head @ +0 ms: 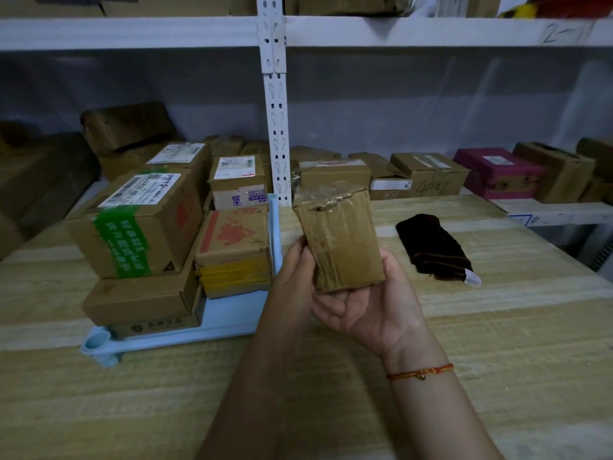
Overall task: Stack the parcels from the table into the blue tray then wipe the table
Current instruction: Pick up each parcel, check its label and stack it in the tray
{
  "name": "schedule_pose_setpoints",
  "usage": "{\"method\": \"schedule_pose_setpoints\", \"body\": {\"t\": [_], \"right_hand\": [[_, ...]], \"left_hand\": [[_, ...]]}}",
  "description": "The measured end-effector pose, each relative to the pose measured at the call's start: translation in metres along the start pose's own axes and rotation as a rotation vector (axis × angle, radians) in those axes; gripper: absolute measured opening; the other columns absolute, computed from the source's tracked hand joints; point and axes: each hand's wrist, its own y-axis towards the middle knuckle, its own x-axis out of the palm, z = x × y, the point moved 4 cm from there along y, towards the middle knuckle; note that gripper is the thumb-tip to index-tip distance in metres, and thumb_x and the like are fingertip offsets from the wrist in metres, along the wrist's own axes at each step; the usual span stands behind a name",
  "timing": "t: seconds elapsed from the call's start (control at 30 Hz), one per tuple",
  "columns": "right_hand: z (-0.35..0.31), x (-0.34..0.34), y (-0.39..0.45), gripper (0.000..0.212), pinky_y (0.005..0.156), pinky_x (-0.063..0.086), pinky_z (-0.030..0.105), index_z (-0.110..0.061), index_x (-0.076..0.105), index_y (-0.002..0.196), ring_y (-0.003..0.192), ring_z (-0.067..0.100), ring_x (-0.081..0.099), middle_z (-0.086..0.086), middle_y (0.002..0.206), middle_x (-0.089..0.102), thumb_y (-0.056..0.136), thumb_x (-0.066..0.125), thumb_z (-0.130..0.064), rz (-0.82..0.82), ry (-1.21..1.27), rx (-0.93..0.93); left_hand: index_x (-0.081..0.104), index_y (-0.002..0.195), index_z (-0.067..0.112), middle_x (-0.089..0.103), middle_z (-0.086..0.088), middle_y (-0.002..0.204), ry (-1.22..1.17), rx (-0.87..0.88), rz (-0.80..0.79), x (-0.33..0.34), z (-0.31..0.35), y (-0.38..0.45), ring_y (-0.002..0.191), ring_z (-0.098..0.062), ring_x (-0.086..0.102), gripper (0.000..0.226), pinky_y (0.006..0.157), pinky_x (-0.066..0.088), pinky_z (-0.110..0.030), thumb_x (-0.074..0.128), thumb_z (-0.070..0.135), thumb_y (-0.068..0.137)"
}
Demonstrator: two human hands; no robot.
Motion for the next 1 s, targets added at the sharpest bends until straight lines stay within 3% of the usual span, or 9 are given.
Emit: {"method": "schedule_pose_setpoints", "body": {"t": [0.13, 0.27, 0.4, 0.5, 0.57, 0.63, 0.7, 0.83, 1.0], "right_hand": [[-0.001, -0.002, -0.002, 0.059, 0.103, 0.044, 0.045, -0.006, 0.070, 0.109, 0.108, 0.030, 0.066, 0.019, 0.111, 0.072, 0.084, 0.050, -0.056, 0.061, -0.064, 0.029], [-0.001, -0.009, 0.002, 0.040, 0.084, 0.044, 0.035, -0.017, 0.070, 0.096, 0.086, 0.017, 0.059, 0.005, 0.085, 0.066, 0.080, 0.063, -0.053, 0.166, -0.161, -0.008], [-0.001, -0.018, 0.008, 0.013, 0.066, 0.042, 0.026, -0.022, 0.069, 0.100, 0.073, 0.010, 0.055, -0.001, 0.080, 0.064, 0.087, 0.068, -0.024, 0.253, -0.234, -0.150], [-0.004, -0.015, 0.004, 0.027, 0.065, 0.049, 0.023, -0.020, 0.069, 0.096, 0.073, 0.009, 0.066, -0.001, 0.082, 0.072, 0.086, 0.061, 0.004, 0.232, -0.189, -0.300], [-0.006, -0.010, 0.002, 0.030, 0.070, 0.055, 0.026, -0.014, 0.072, 0.098, 0.079, 0.013, 0.070, 0.003, 0.088, 0.075, 0.086, 0.057, 0.009, 0.182, -0.123, -0.351], [-0.008, -0.009, 0.002, 0.023, 0.069, 0.058, 0.028, -0.012, 0.072, 0.097, 0.078, 0.015, 0.073, 0.005, 0.086, 0.076, 0.091, 0.052, 0.001, 0.154, -0.077, -0.340], [-0.009, -0.009, 0.001, 0.023, 0.069, 0.057, 0.032, -0.014, 0.068, 0.100, 0.080, 0.020, 0.073, 0.008, 0.086, 0.077, 0.097, 0.047, -0.021, 0.137, -0.041, -0.290], [-0.010, -0.010, 0.000, 0.064, 0.082, 0.055, 0.041, -0.012, 0.057, 0.126, 0.098, 0.031, 0.072, 0.019, 0.109, 0.073, 0.093, 0.037, -0.063, 0.076, -0.057, -0.253], [-0.006, -0.004, 0.000, 0.041, 0.088, 0.055, 0.043, -0.010, 0.065, 0.120, 0.092, 0.027, 0.071, 0.015, 0.105, 0.075, 0.098, 0.047, -0.040, 0.065, -0.136, -0.255]], "left_hand": [[0.051, 0.131, 0.045, 0.063, 0.009, 0.129, -0.026, -0.018, -0.045, -0.001, -0.003, 0.003, 0.121, -0.014, 0.058, 0.038, 0.104, 0.044, -0.046, 0.036, 0.054, 0.097], [0.052, 0.131, 0.037, 0.067, 0.001, 0.122, -0.256, -0.126, -0.048, -0.004, -0.005, 0.001, 0.107, -0.021, 0.068, 0.035, 0.080, 0.056, -0.036, 0.039, 0.045, 0.100], [0.051, 0.130, 0.029, 0.064, -0.006, 0.124, -0.431, -0.195, 0.003, -0.008, -0.005, 0.001, 0.103, -0.028, 0.067, 0.035, 0.087, 0.055, -0.050, 0.049, 0.039, 0.096], [0.043, 0.139, 0.031, 0.060, -0.004, 0.128, -0.453, -0.177, 0.052, -0.012, -0.004, 0.004, 0.104, -0.024, 0.065, 0.047, 0.078, 0.057, -0.048, 0.055, 0.032, 0.094], [0.038, 0.142, 0.034, 0.058, -0.001, 0.129, -0.452, -0.160, 0.063, -0.012, -0.004, 0.004, 0.106, -0.022, 0.063, 0.052, 0.079, 0.056, -0.048, 0.056, 0.029, 0.094], [0.035, 0.144, 0.037, 0.057, 0.002, 0.130, -0.440, -0.136, 0.077, -0.014, -0.004, 0.005, 0.109, -0.022, 0.061, 0.055, 0.080, 0.055, -0.049, 0.056, 0.027, 0.094], [0.037, 0.143, 0.038, 0.058, 0.004, 0.127, -0.433, -0.125, 0.105, -0.016, -0.002, 0.005, 0.109, -0.021, 0.060, 0.055, 0.076, 0.055, -0.045, 0.057, 0.026, 0.093], [0.048, 0.136, 0.033, 0.061, -0.001, 0.125, -0.423, -0.145, 0.149, -0.019, -0.002, 0.005, 0.105, -0.021, 0.061, 0.048, 0.066, 0.051, -0.035, 0.060, 0.026, 0.091], [0.044, 0.136, 0.043, 0.059, 0.002, 0.129, -0.388, -0.138, 0.105, -0.015, -0.001, 0.003, 0.110, -0.021, 0.060, 0.050, 0.073, 0.054, -0.037, 0.061, 0.028, 0.091]]}}
